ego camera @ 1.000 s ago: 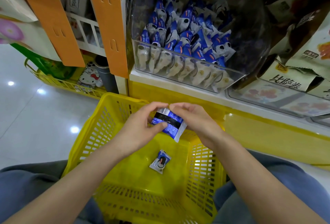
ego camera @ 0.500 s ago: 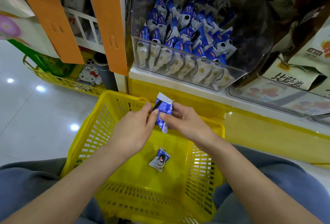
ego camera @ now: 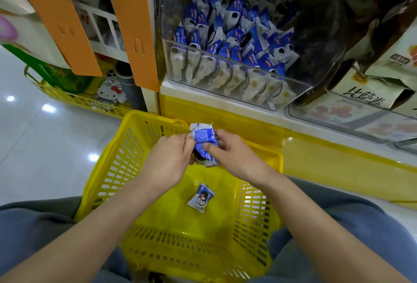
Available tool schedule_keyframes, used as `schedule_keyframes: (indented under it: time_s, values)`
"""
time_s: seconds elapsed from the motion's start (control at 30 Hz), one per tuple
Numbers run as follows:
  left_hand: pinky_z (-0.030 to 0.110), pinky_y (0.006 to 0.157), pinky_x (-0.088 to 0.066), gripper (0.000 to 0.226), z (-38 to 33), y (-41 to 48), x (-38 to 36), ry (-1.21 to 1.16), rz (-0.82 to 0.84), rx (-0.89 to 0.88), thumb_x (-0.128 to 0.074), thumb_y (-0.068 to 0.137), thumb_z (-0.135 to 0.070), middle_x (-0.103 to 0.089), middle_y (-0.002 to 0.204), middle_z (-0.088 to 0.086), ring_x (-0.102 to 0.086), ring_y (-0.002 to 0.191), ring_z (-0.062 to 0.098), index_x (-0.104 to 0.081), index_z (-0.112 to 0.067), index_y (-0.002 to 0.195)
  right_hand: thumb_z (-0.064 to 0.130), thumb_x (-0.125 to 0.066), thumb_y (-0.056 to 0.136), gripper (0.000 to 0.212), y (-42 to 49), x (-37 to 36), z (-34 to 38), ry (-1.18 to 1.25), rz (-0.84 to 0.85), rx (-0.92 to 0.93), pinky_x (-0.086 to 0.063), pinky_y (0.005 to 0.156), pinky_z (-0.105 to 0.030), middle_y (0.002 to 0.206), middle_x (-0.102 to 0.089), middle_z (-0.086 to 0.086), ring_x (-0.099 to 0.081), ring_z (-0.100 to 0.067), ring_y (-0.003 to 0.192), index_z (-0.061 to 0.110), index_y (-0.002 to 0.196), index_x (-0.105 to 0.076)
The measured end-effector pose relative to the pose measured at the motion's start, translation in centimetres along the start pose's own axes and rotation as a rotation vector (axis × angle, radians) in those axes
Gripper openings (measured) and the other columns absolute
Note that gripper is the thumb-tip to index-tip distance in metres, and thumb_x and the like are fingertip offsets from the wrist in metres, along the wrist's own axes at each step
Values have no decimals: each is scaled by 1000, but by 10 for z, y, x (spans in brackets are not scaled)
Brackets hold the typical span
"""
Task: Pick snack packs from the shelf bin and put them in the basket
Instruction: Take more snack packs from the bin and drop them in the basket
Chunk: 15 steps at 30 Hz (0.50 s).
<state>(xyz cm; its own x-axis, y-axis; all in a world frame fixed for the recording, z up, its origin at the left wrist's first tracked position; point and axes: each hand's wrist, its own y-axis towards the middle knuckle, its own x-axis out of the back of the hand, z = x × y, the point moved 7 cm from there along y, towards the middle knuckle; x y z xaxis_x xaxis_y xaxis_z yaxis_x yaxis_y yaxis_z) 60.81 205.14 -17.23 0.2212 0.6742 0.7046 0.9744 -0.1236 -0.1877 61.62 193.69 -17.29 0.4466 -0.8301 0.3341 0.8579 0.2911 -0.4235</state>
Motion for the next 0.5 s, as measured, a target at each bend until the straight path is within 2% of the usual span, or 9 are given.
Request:
schedule_keyframes:
  time_s: [0.1,0.17,0.23,0.3,0.37,0.43,0.5]
  values:
    - [40,69,-46,33,0,-1,-1,-99,-37,37,-39,97,-33,-66,72,1,-60,74,23,-61,-14,80,9,-49,94,25,2,6,-5,72,-66,-31,-55,66,-29,101,-66,-18,-64,-22,76,2,118,-52]
    - [33,61,-39,24,-2,-4,-5,-77,-37,33,-45,93,-34,-54,63,-7,-53,69,19,-58,-18,81,8,-48,94,25,2,6,-6,127,-80,-43,-53,59,-21,96,-65,-18,-61,-16,69,-2,117,-52]
    - [33,59,-35,20,-3,-5,-8,-41,-16,30,-47,93,-28,-50,60,-6,-50,67,22,-56,-16,79,9,-49,94,25,2,5,-8,113,-90,-40,-53,66,-30,101,-66,-20,-61,-18,73,-2,117,-52]
    - [37,63,-42,21,0,-3,-9,-83,11,52,-44,93,-20,-60,69,5,-56,72,28,-58,-10,81,11,-52,93,26,1,6,-5,77,-115,-9,-51,78,-36,108,-66,-18,-61,-19,86,2,117,-54]
    - [42,71,-51,21,1,-1,-12,-316,51,127,-40,96,-15,-66,88,11,-62,79,29,-60,-7,99,14,-57,91,29,1,9,0,25,-151,58,-47,86,-25,113,-64,-7,-60,-10,95,8,119,-56]
    - [39,69,-54,26,-1,-2,-18,-692,124,257,-38,98,-14,-63,100,10,-64,79,24,-51,-13,120,19,-62,87,33,1,13,8,-47,-191,132,-42,76,-6,111,-60,5,-55,4,87,13,119,-56]
    - [33,67,-54,26,-8,-2,-24,-969,188,334,-39,97,-14,-63,101,9,-63,78,21,-47,-14,122,25,-65,84,36,-1,19,12,-108,-248,167,-38,68,-1,111,-58,7,-51,7,82,18,118,-56]
